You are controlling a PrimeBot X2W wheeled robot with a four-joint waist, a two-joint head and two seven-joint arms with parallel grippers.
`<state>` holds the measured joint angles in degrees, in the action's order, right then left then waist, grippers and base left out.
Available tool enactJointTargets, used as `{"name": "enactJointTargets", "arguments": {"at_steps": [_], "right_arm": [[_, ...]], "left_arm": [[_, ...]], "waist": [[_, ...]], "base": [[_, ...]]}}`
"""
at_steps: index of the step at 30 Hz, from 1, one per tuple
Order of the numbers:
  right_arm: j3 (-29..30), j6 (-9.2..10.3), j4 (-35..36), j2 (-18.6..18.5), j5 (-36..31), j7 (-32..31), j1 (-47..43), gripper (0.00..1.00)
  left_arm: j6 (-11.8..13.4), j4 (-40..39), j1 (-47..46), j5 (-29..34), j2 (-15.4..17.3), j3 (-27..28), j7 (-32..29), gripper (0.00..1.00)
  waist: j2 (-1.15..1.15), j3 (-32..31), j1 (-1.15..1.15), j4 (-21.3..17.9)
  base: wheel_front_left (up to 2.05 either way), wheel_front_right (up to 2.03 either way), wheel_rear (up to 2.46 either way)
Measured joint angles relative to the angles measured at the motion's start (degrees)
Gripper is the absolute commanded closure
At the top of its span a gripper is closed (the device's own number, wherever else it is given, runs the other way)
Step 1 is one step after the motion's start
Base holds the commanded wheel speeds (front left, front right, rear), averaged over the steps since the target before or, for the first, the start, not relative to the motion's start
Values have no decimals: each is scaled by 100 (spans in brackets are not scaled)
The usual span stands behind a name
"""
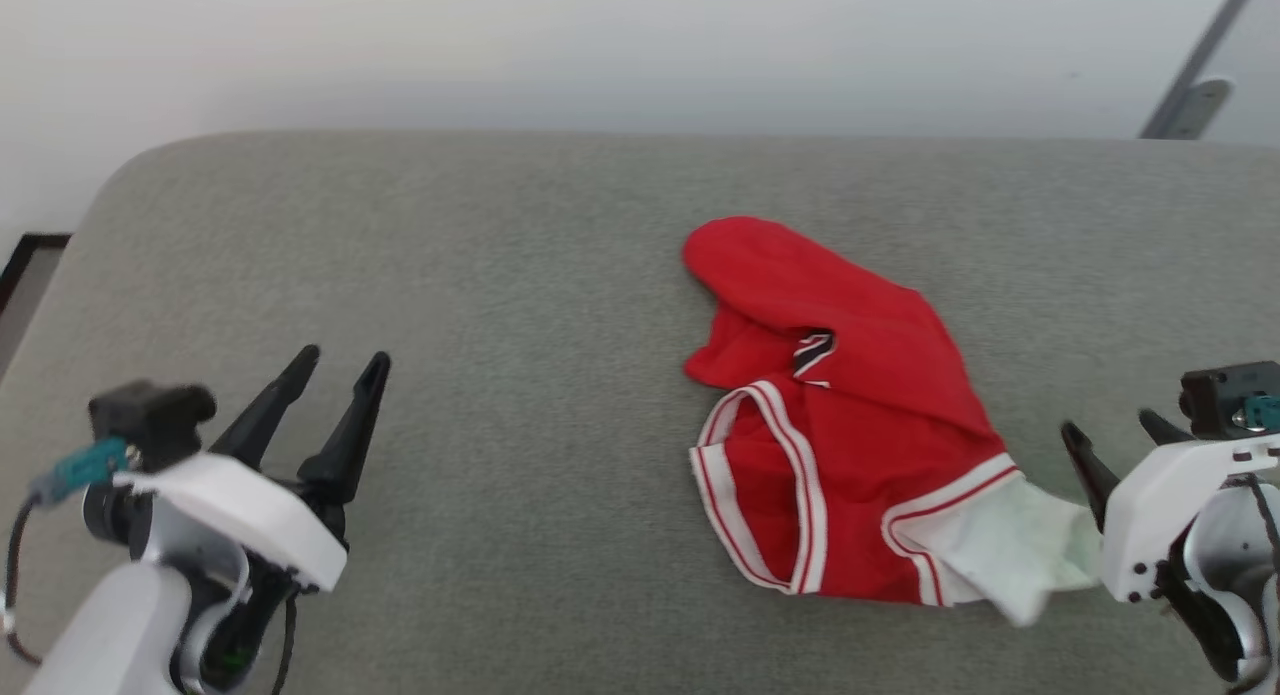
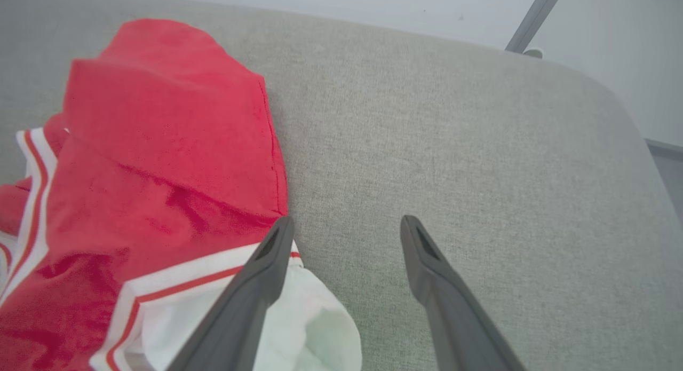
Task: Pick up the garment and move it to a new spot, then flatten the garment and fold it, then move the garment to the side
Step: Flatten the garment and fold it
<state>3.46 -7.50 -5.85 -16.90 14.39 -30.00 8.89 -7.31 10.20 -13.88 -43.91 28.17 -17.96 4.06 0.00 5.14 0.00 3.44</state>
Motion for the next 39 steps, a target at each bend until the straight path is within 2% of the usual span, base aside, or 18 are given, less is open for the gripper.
{"name": "enactJointTargets", "arguments": {"at_steps": [7,13,20,29,34,39], "right_arm": [[3,0,358,397,-316,1042,15,0],[43,0,477,742,-838,2301,18,0],[81,0,290,1163,-1332,3360,82,0],[142,0,-54,1368,-1447,3717,179,0],[46,0,-199,1382,-1326,3820,362,0],[-42,0,-318,1389,-1172,3900,516,0]], "left_arm": [[0,-86,-617,-303,263,-405,-1170,0],[0,-165,-1180,-498,290,-962,-1975,0],[0,5,-1647,-737,250,-1627,-2713,0],[27,731,-1991,-1198,62,-2098,-3854,0],[119,1165,-2150,-1016,37,-2376,-4280,0],[254,1616,-2292,-845,-23,-2554,-4457,0]], "waist": [[0,-161,0,-501],[0,-211,0,-961],[0,-108,0,-1445],[0,213,0,-1925],[0,454,0,-2091],[0,699,0,-2210]], "base": [[0,0,0],[0,0,0],[0,0,0],[0,0,0],[0,0,0],[0,0,0]]}}
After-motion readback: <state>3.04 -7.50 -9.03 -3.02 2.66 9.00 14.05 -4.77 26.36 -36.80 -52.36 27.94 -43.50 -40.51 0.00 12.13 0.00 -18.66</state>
